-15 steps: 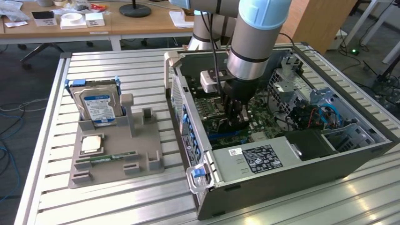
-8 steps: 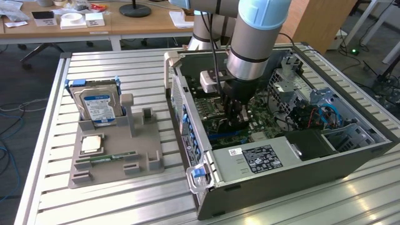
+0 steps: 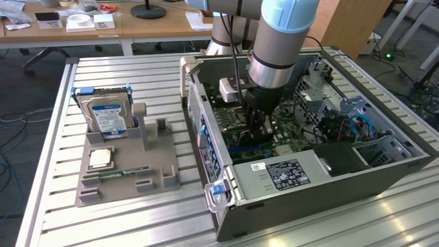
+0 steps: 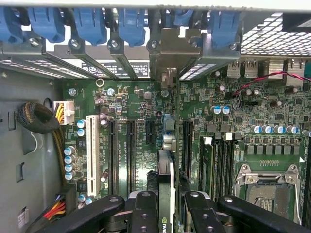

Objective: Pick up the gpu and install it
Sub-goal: 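Insert the gpu into the slot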

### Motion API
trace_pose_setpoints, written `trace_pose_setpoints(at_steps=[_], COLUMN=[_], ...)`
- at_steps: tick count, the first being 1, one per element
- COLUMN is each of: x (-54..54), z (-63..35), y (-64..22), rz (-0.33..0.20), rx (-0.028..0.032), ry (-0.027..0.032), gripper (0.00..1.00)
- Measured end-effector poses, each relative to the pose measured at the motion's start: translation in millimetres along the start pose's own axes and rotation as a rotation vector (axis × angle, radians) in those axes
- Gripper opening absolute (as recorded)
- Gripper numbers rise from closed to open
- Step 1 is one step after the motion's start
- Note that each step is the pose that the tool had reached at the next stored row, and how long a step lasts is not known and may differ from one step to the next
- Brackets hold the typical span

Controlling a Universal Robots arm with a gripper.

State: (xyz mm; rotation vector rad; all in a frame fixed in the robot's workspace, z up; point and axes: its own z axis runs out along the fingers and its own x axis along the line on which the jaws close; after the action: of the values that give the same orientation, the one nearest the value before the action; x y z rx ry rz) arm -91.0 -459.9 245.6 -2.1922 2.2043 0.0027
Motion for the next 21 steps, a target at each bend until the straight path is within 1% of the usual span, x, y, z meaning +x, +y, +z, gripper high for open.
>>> trace_pose_setpoints(at_steps=[14, 17, 21], x=[0.0, 0.2, 0.2], z=[0.1, 0.0, -0.6], y=[0.0, 0.1, 0.0], rz=[0.000, 0.000, 0.000], rx=[0.0002, 0.0002, 0.0004], ry=[-0.0004, -0.0049, -0.0062], gripper=[0.26, 0.26, 0.26])
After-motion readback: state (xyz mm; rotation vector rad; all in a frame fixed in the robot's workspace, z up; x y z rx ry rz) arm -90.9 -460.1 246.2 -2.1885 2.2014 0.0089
